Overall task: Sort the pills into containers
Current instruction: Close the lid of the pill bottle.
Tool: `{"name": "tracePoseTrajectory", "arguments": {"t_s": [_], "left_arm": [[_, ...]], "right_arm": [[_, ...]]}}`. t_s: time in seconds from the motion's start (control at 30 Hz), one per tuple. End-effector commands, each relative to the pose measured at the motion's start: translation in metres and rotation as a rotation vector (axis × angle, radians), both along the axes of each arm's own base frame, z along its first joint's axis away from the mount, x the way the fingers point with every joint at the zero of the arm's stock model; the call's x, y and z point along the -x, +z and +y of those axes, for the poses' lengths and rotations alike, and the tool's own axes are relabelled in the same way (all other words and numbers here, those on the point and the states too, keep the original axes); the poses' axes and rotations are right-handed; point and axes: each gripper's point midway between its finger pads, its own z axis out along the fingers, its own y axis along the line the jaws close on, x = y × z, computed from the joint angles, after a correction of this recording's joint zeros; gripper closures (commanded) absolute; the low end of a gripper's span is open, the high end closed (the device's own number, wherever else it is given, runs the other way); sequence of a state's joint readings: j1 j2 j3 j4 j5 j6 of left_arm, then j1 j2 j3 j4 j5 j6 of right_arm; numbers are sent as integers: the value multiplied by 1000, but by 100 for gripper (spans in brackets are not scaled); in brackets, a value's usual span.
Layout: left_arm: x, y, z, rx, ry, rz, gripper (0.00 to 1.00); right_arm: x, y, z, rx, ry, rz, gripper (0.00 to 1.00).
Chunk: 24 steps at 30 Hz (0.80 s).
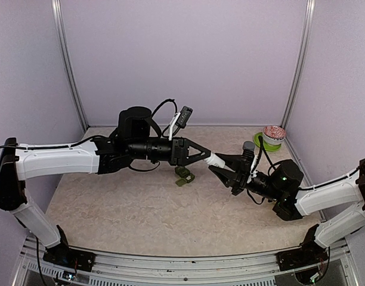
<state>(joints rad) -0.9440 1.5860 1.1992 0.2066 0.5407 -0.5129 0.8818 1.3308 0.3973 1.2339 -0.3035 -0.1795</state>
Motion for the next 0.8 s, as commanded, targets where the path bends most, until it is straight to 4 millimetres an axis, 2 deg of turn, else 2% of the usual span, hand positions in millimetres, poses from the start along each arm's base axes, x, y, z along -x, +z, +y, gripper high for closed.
{"name": "tracePoseTrajectory", "arguments": {"t_s": [0.0,0.13,0.4,0.77], "left_arm": [[3,-9,-7,25,-20,58,67],[6,-12,-8,21,-35,47,67],[10,-6,-4,37,-19,-2,67],[13,-9,-8,11,-14,-75,67]], "right_arm": [[9,17,0,-38,-7,-67,72],[9,21,-1,-55,-15,-58,72],[8,40,-23,-177,-65,-20,75],[0,40,-15,-186,-40,75,75]]}}
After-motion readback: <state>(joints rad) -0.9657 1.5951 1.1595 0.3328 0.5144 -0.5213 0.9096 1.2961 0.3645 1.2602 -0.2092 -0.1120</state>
